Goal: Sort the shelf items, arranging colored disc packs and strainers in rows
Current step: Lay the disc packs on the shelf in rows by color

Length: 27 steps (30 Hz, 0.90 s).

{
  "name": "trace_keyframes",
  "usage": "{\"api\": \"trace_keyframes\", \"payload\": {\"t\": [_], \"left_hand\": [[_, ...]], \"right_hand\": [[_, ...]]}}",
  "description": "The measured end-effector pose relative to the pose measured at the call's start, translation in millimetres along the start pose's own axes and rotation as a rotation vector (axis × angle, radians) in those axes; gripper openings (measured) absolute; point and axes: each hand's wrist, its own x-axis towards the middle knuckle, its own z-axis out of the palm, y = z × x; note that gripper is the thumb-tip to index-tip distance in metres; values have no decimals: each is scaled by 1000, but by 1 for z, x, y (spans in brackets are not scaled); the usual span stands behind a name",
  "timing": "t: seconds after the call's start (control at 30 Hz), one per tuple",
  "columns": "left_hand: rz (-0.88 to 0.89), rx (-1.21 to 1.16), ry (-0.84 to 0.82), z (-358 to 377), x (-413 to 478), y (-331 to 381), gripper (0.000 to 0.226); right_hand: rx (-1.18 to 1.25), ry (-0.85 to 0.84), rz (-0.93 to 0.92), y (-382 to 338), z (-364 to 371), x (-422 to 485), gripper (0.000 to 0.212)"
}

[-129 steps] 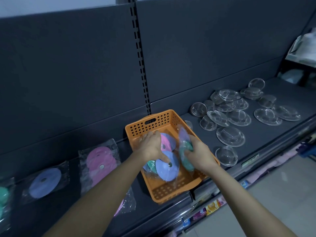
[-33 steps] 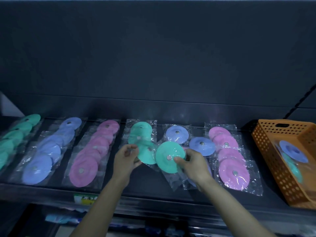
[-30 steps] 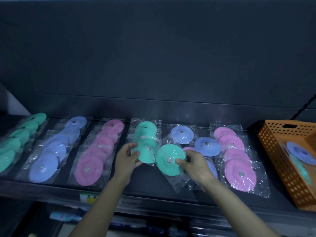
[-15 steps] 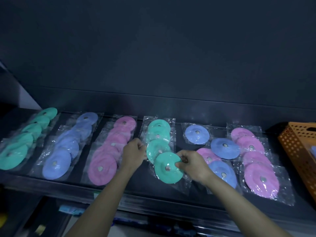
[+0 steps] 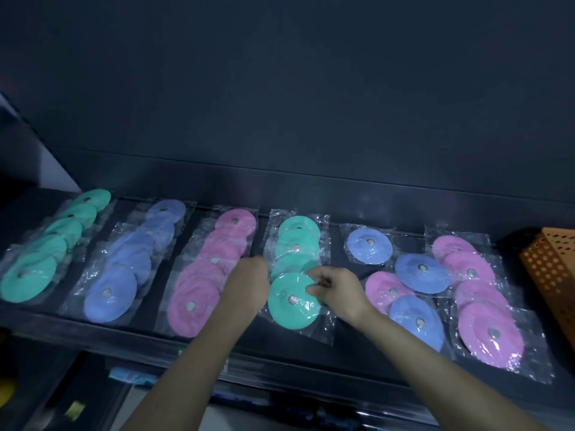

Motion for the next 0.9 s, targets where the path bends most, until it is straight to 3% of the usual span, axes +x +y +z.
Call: {"api": "trace_keyframes", "payload": {"t": [0.2, 0.33, 0.47, 0.57, 0.67, 0.9], "left_hand": [[183, -54, 20, -1, -1, -9, 13], [333, -75, 1, 6, -2, -11, 41], [342, -30, -71, 13, 5, -13, 52], [313, 12, -221, 21, 9, -9, 55], [285, 119, -326, 30, 10, -8, 58], [249, 132, -282, 27, 11, -3, 57]], "right_hand": [[-94, 24, -114, 1, 6, 1, 34], [-254, 83, -221, -5, 14, -3, 41], [-546, 26, -346, 5, 14, -14, 68], [-695, -98, -240, 21, 15, -17, 87], [-761, -145, -150, 28, 20, -15, 91], [-760, -160, -144, 25, 21, -9, 90]]}}
